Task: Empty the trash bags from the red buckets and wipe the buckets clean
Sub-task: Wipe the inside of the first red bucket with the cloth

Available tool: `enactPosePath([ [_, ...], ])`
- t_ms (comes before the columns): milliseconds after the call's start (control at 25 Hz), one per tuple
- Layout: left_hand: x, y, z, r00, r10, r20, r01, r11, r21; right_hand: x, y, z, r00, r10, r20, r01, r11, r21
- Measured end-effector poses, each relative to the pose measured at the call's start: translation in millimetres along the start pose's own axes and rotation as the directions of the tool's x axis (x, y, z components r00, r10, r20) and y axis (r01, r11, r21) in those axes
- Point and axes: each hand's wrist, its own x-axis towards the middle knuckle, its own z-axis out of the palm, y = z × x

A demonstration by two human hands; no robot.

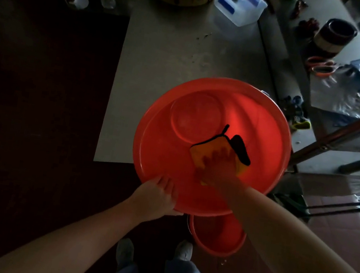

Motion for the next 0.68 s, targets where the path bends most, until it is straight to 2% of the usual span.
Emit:
enactPosePath([
  [40,1,-2,-7,0.999,-0.008,0.044,0.009,1.0,-0.023,-8,-12,-2,0.997,-0.02,0.08,0.017,0.999,0.033],
  [80,1,-1,-1,0.999,0.012,-0.042,-0.013,1.0,-0.022,-16,-26,0,0.989,-0.017,0.148,0.009,0.998,0.055],
  [120,3,-1,-7,0.999,0.021,-0.032,-0.022,1.0,-0.007,-24,-35,-1,0.977,-0.023,0.21,0.005,0.996,0.085],
  [240,7,-5,-12,0.997,0.056,-0.06,-0.055,0.998,0.015,-45,-34,-6,0.979,-0.081,0.188,0.058,0.991,0.123],
  [280,7,-7,-16,0.995,0.069,-0.066,-0.069,0.998,0.006,-52,-26,-11,0.984,-0.069,0.164,0.054,0.994,0.091],
  [400,6,-10,-28,0.997,0.076,-0.02,-0.076,0.997,-0.004,-72,-2,-24,0.984,0.036,0.173,-0.01,0.989,-0.15],
  [440,7,-10,-31,0.996,0.088,-0.016,-0.088,0.996,0.007,-78,0,-25,0.982,0.071,0.177,-0.04,0.984,-0.172],
  [560,9,-13,-35,0.995,0.092,0.021,-0.093,0.996,0.005,-101,-17,-22,0.984,0.099,0.149,-0.09,0.994,-0.065],
  [680,9,-17,-33,0.992,0.116,0.043,-0.116,0.993,-0.007,-127,-40,-22,0.971,0.086,0.223,-0.1,0.994,0.051],
])
